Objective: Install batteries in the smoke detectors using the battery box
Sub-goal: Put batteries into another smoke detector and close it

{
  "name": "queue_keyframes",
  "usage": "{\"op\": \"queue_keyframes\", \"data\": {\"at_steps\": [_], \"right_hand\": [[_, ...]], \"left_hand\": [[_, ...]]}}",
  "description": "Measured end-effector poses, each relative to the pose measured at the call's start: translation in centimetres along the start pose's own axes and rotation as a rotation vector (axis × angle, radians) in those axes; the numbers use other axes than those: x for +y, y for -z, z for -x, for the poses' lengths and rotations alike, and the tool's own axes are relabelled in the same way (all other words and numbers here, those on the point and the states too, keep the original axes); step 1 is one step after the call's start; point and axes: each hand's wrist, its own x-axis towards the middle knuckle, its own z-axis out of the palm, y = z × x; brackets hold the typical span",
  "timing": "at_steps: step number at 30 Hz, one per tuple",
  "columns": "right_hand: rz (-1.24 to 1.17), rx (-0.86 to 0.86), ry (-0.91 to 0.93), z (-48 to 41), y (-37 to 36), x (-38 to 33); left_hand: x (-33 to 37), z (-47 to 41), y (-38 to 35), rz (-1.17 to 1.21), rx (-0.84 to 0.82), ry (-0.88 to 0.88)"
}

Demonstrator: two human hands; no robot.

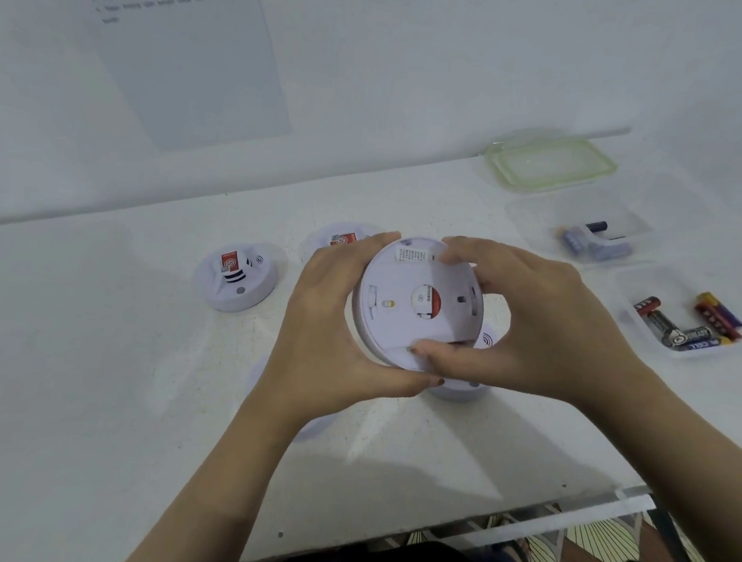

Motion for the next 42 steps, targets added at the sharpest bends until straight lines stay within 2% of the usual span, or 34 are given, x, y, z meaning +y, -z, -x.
{"op": "queue_keyframes", "data": {"at_steps": [11, 17, 22, 24, 29, 33, 35, 40, 42], "right_hand": [[0.026, 0.006, -0.022, -0.1, -0.4, -0.7], [-0.211, -0.076, -0.134, -0.1, -0.5, -1.0], [-0.317, -0.111, -0.312, -0.4, -0.7, -1.6], [-0.530, -0.082, -0.345, -0.5, -0.7, -1.4], [-1.352, -0.110, -0.416, -0.5, -0.7, -0.1], [-1.739, -0.200, -0.404, -0.4, -1.0, 0.7], [-1.687, -0.180, -0.427, -0.3, -1.1, 1.7], [-1.274, -0.166, -0.415, -0.3, -0.7, 2.5], [-1.192, -0.166, -0.381, -0.1, -0.5, 2.7]], "left_hand": [[0.2, 0.5, -0.2, -0.021, 0.077, -0.027], [0.4, 0.2, -0.5, -0.023, 0.116, -0.028], [0.7, 0.2, -0.9, 0.101, 0.085, 0.047], [0.7, 0.0, -1.1, 0.130, 0.088, 0.053], [0.1, -0.5, -1.1, 0.255, 0.002, 0.128], [0.1, -0.9, -1.0, 0.301, -0.033, 0.123], [0.1, -1.0, -1.0, 0.285, -0.014, 0.135], [0.0, -1.0, -1.2, 0.166, 0.016, 0.170], [0.1, -1.2, -1.4, 0.137, 0.030, 0.174]]}}
